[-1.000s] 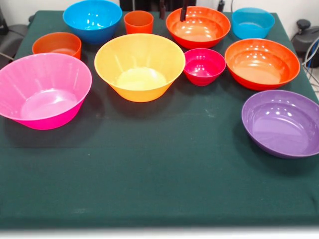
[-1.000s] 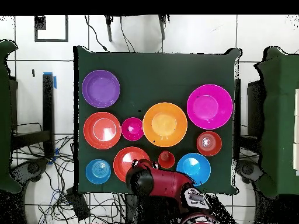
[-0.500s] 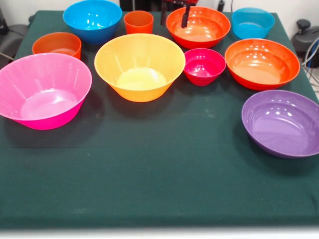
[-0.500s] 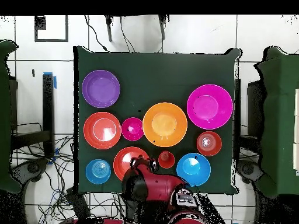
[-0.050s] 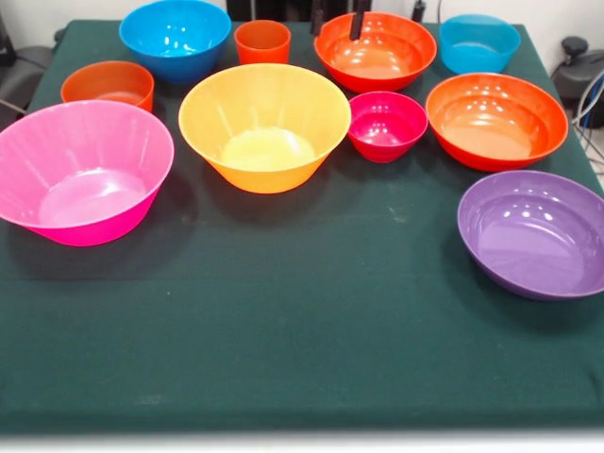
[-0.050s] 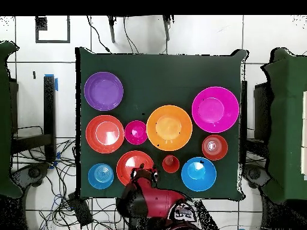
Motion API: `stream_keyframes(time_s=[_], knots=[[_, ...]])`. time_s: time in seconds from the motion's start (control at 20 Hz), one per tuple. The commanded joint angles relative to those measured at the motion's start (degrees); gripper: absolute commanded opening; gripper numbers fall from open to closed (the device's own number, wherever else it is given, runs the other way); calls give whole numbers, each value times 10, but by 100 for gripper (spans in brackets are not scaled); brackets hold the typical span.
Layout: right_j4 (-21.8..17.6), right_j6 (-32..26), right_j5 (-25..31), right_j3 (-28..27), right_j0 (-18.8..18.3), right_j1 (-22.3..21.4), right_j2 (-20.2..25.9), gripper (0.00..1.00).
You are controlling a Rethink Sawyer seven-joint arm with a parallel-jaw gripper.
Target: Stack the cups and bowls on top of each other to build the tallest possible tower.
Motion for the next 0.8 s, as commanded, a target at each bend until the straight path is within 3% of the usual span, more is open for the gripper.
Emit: stream_keyframes(time_s=[0.05, 0.6, 0.8], knots=[[-14, 104, 5, 29, -1, 9, 28, 100], [-3, 106, -6, 26, 7, 26, 27, 100], [11, 171, -129, 44, 15, 74, 13, 100]])
